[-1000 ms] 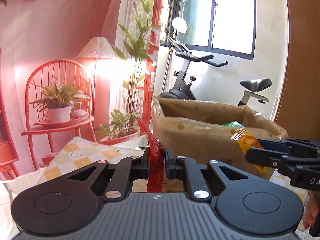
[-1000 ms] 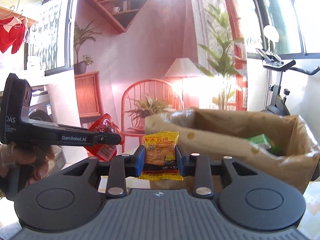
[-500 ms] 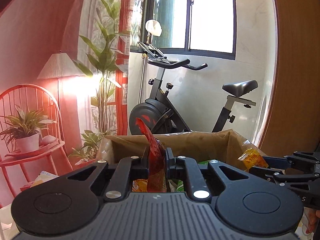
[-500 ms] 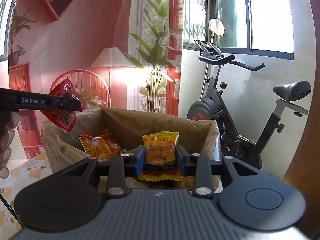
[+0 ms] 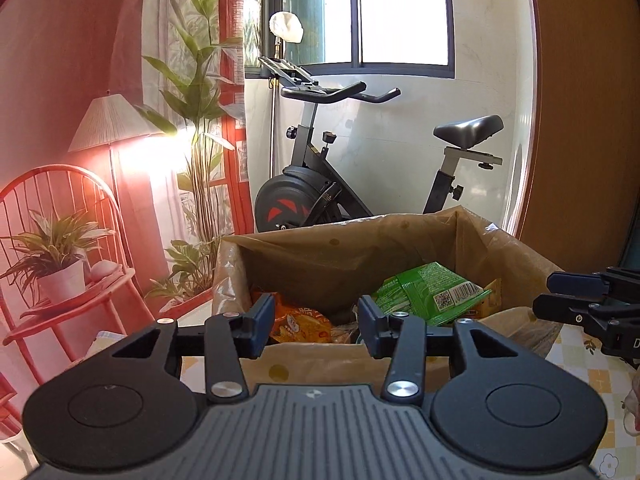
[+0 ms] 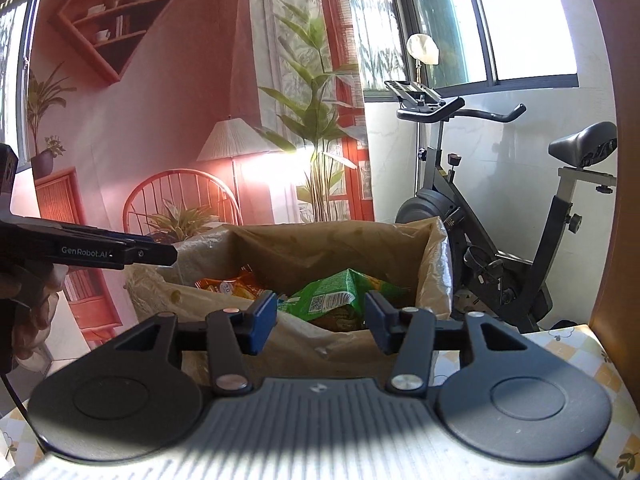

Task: Organize snacks
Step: 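Withdraw both tools from the box toward the remaining snacks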

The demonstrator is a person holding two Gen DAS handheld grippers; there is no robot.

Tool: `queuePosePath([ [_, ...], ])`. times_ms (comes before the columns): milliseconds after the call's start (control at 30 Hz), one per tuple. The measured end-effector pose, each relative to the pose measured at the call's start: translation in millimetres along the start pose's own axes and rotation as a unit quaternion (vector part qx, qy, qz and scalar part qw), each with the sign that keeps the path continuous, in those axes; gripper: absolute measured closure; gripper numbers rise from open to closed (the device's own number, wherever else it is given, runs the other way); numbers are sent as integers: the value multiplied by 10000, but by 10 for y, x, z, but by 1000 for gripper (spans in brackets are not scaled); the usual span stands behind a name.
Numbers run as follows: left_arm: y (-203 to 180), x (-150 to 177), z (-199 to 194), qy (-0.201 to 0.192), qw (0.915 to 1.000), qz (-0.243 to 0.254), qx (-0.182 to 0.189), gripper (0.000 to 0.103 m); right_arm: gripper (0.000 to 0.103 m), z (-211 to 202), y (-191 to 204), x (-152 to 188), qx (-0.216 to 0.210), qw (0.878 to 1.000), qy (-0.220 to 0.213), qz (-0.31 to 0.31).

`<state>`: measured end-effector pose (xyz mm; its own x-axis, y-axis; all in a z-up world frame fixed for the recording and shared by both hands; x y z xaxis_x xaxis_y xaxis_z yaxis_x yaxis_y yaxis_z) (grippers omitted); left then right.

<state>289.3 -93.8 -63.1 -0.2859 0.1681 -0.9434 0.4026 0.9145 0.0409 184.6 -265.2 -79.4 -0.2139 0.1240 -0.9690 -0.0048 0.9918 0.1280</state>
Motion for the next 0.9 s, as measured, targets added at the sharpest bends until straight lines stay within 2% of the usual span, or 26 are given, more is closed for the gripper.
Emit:
queuePosePath([
  [67, 88, 65, -113, 90, 9999, -56, 16, 55, 46, -88, 65, 50, -65, 9999, -35, 81],
  [200, 298, 254, -344, 373, 9991, -175, 25, 55, 45, -233, 225, 193, -292, 9992, 8, 283],
  [333, 484, 454, -513, 637, 9978, -132, -100, 55, 45, -299, 389, 425, -499, 9970, 256, 540],
  [567, 843, 720, -680, 781, 9953, -387, -417, 55, 45, -141, 599, 1030, -619, 9887, 1183, 684],
  [667, 879, 850, -671, 830, 9942, -494, -483, 55, 45, 21, 610, 1313, -484, 9782, 1811, 893],
  [767, 879, 980, -665, 879, 9931, -581, -521, 55, 44, 131, 637, 1536, -269, 9718, 2217, 753],
  [900, 891, 1120, -611, 989, 9914, -682, -521, 55, 36, 282, 637, 1704, -45, 9659, 2486, 717],
])
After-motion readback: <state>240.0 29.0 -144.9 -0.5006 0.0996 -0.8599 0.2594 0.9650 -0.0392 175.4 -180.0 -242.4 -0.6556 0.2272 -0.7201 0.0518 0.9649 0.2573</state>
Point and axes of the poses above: each gripper's, at about its wrist camera, not at the fingertips, and z roughly the way its jaws point, y to its left, x to its underside, the point moved 5 cm from there along z, roughly the way its jaws point, and after that the axes turned 7 degrees about -y, right-handed, at the moved point
